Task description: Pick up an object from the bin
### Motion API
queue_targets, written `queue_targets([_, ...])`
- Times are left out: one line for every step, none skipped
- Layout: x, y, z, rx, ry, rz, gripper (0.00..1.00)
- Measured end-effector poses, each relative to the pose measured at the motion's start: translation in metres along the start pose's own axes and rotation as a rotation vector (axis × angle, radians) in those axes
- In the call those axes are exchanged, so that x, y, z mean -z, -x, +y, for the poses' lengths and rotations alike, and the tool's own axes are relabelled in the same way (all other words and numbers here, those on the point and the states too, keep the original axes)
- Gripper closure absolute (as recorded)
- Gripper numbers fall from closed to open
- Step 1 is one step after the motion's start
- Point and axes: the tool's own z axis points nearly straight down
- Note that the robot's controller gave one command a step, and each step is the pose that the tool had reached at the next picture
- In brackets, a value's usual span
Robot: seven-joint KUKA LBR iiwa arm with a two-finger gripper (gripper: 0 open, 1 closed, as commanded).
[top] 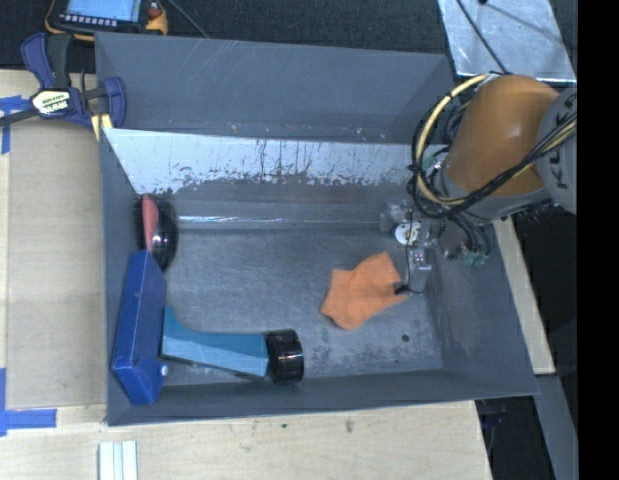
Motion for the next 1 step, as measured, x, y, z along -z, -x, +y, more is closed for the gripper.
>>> queue_targets([-0.0335,0.0071,0.0237,0.031,-0.002,-0.006,0.0])
